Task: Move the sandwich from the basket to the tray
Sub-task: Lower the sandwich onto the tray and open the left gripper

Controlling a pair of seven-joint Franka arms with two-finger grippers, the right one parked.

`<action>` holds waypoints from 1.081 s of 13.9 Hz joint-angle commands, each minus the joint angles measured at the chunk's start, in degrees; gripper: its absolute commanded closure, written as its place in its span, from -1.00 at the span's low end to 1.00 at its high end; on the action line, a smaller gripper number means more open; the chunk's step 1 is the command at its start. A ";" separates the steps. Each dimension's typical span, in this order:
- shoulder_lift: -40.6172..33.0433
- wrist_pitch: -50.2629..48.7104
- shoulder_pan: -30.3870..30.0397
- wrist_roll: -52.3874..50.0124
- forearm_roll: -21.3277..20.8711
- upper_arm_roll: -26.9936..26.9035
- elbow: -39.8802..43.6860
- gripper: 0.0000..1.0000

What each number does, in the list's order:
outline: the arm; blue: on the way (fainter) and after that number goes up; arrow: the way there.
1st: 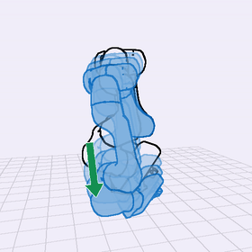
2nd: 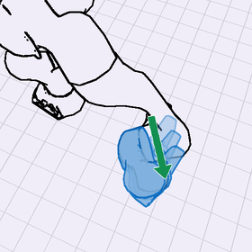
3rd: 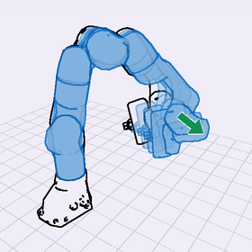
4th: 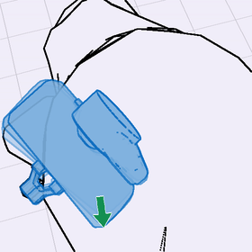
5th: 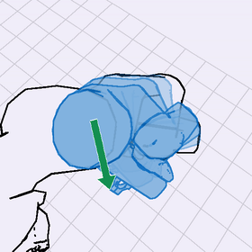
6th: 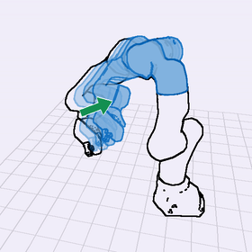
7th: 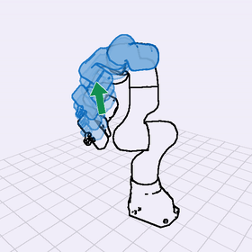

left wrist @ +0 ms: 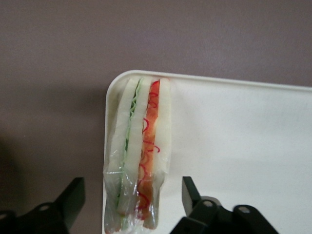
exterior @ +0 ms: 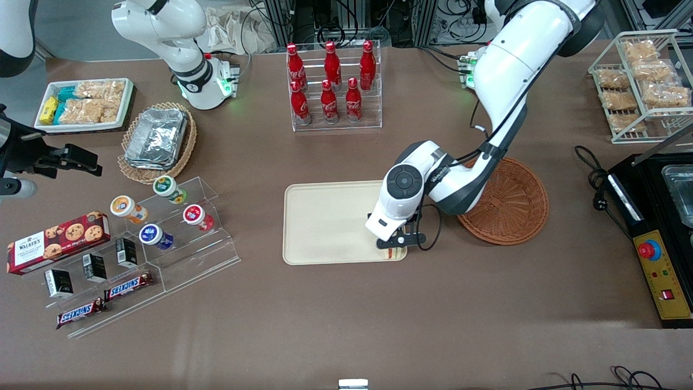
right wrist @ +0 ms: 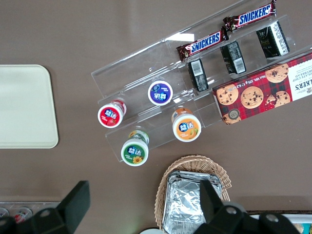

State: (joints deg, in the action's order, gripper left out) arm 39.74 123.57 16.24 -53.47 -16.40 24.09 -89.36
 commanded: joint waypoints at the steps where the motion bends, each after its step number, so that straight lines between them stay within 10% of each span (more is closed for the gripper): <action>1: -3.70 -4.11 0.29 -4.27 -0.30 -0.01 0.68 -1.00; 11: -26.19 -23.71 -7.34 -3.16 9.27 0.78 -0.11 -1.00; 15: -38.83 -31.01 -3.68 15.98 15.78 -13.67 -4.74 -1.00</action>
State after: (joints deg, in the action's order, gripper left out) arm 8.65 93.64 9.91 -46.08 -3.60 17.86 -88.31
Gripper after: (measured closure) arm 0.000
